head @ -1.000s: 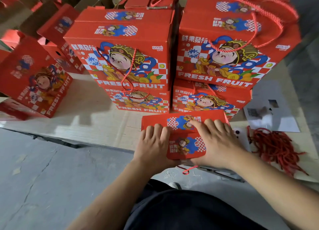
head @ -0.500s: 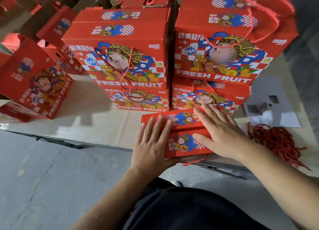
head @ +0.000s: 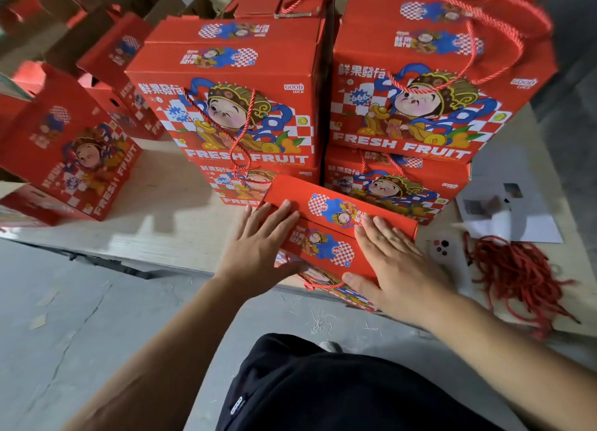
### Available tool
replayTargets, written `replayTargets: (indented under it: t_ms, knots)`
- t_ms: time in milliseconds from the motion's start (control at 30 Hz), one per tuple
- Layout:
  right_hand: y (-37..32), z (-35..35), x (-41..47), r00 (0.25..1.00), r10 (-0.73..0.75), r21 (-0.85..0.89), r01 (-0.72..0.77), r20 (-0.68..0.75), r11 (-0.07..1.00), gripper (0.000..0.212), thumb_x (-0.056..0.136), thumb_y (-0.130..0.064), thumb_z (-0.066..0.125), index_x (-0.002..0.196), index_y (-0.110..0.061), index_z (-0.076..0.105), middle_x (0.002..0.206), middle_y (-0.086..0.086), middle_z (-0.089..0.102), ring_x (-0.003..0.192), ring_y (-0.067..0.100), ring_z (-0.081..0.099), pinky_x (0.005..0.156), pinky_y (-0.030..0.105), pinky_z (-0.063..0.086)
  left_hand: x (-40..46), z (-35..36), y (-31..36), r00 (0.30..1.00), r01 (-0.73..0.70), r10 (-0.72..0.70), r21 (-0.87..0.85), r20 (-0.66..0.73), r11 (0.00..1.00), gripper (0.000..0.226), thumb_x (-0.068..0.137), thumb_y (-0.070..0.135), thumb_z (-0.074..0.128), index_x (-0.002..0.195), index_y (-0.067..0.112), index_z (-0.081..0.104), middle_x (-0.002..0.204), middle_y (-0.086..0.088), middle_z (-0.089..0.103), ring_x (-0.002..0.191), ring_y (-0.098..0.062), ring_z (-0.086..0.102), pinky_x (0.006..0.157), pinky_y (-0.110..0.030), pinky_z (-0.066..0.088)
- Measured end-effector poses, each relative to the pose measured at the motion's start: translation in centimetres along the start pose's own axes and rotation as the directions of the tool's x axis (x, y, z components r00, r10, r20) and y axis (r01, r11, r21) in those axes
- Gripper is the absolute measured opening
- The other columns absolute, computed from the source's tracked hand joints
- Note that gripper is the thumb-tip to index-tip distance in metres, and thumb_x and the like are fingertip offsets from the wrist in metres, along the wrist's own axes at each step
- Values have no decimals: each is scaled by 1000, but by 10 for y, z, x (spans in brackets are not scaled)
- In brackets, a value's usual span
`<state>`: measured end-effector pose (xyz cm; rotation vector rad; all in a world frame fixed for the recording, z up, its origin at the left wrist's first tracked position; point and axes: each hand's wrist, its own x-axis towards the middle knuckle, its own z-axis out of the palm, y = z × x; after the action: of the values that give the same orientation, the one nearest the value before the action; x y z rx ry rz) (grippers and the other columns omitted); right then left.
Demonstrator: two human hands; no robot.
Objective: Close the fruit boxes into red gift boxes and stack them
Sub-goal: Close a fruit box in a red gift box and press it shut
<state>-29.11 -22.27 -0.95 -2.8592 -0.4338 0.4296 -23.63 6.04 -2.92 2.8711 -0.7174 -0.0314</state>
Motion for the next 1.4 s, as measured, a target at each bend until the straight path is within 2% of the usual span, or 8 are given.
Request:
replayTargets:
  t_ms: [200,433,633,767,900,1100,1233,1400]
  knots:
    - [21,-22,-1,871,47,259,94,-489,961,57,102,-38,54,152,-10,50,165,7,37,153,23,34,124,48,31,13,-9,4,935,96,-181,-275,-305,957,62,103,56,50,151,17,49,163,-3,41,149,-28,34,124,-50,23]
    - [20,-5,5,945,19,130,25,-327,991,80,103,-60,38,166,-18,11,174,3,-3,161,22,-4,128,45,7,25,0,0,894,410,-447,-477,41,777,81,100,62,48,166,27,19,166,-4,33,149,-26,38,114,-45,39]
    - [15,5,19,993,28,-27,-31,-114,999,82,93,-78,0,163,-37,-12,170,-9,-25,155,15,-27,123,36,-20,25,6,-1,856,452,-516,-539,36,711,80,97,56,62,163,31,23,156,-5,42,137,-25,50,103,-35,44]
    - [18,-7,28,987,72,-15,-75,-145,997,91,85,-87,21,163,-40,14,173,-9,7,157,23,9,125,52,15,4,24,36,644,401,-758,-890,105,217,99,84,53,80,160,22,25,153,-9,45,139,-22,50,118,-40,39]
    - [27,-33,53,902,429,160,-416,-53,895,98,60,-102,52,122,-26,59,125,1,66,109,28,65,90,43,55,-1,26,75,598,541,-470,-760,649,-361,82,77,92,52,136,35,54,135,1,65,133,-25,58,117,-48,37]
    - [26,-50,82,915,335,291,-391,225,873,75,65,-89,69,95,-19,68,92,2,72,80,20,68,70,34,56,14,12,78,467,609,-479,-663,743,-435,72,84,80,60,119,17,67,93,-1,68,69,-12,60,53,-24,50]
    - [-4,-29,85,928,355,496,-256,-114,829,37,86,-47,80,112,-23,72,109,-4,74,97,21,70,83,37,57,-6,5,72,501,546,-439,-666,746,-508,43,95,63,62,92,20,60,64,3,41,45,-9,21,42,-20,26]
    - [-47,-32,56,915,98,688,220,-391,691,7,93,-26,75,94,-20,73,89,-11,72,86,7,68,75,23,47,3,-45,77,700,262,-444,-779,560,-569,32,106,43,52,82,24,60,59,8,47,43,-5,35,45,-18,31]
